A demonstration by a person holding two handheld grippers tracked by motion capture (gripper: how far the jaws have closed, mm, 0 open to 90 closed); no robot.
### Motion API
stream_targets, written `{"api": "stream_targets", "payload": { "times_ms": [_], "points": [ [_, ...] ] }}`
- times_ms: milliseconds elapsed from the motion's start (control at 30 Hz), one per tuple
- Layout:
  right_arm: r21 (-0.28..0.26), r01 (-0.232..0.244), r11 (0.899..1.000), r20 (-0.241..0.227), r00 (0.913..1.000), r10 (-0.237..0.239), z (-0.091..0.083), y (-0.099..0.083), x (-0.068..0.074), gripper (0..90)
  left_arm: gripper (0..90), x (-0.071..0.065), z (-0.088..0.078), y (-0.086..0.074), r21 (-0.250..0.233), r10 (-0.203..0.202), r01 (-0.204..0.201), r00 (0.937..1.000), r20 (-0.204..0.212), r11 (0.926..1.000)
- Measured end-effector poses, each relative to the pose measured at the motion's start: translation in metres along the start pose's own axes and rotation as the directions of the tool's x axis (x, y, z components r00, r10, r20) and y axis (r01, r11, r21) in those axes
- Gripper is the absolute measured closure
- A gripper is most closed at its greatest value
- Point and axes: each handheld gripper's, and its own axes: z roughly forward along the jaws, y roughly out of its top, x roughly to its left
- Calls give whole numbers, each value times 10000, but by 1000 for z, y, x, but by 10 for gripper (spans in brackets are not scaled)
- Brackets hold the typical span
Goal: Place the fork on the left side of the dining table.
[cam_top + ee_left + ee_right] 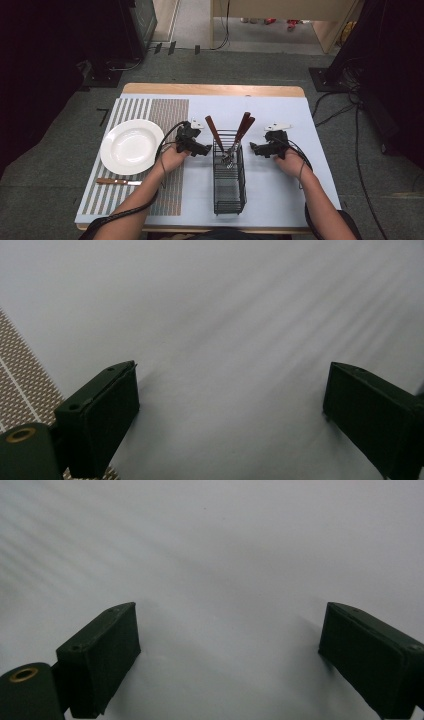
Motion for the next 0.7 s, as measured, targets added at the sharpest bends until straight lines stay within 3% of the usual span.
{"api": "stream_targets", "payload": {
  "times_ms": [567,700],
  "points": [
    [-2,-17,10000,-13,10000,17,0,0,0,86,69,-2,1,-7,-566,-40,33,9999,-112,9984],
    [-6,-5,10000,3,10000,5,0,0,0,86,70,-2,1,-5,-434,-39,35,9999,-95,9991]
  ]
}}
